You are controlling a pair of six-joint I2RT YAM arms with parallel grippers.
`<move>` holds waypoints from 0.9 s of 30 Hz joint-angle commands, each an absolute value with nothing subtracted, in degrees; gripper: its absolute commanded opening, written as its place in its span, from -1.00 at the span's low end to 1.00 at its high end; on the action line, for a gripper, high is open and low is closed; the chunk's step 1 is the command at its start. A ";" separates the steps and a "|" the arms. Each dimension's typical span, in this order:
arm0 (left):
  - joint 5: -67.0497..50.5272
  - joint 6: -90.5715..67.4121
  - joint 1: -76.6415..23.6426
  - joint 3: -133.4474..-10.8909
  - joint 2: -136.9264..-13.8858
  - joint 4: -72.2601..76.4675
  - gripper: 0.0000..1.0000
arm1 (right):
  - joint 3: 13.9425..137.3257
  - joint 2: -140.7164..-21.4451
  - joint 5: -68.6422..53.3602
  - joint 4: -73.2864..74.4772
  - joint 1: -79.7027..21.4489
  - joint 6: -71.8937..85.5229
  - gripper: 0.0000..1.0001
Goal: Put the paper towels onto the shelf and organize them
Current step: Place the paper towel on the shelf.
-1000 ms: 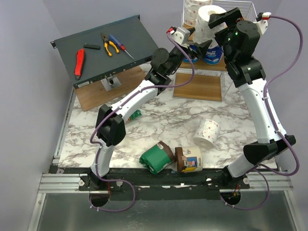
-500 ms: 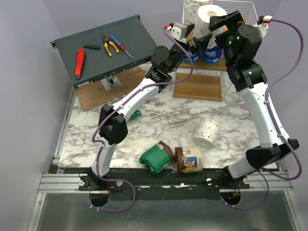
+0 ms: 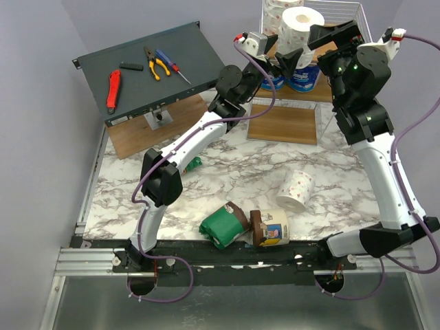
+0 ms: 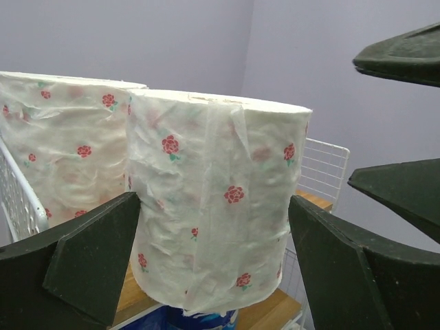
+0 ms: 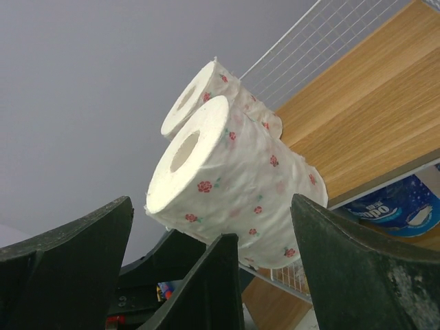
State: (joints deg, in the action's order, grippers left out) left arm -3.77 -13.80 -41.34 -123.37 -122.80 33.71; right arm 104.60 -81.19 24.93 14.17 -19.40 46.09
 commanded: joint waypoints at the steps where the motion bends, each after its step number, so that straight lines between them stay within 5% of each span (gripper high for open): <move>1: -8.20 -15.87 -41.52 -125.07 -119.32 30.50 0.87 | 100.67 -76.86 23.43 9.10 -19.40 40.27 1.00; 19: -3.31 -11.69 -43.56 -94.56 -91.26 30.61 0.97 | 91.49 -70.29 21.86 6.57 -19.42 29.29 1.00; 27: 7.38 -21.02 -44.05 -75.35 -69.77 13.76 0.97 | 87.13 -69.48 17.11 5.04 -19.42 22.39 1.00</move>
State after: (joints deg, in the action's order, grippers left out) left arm -0.05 -15.55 -43.62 -81.73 -79.24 23.53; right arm 89.30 -70.26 21.04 6.33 -19.40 26.89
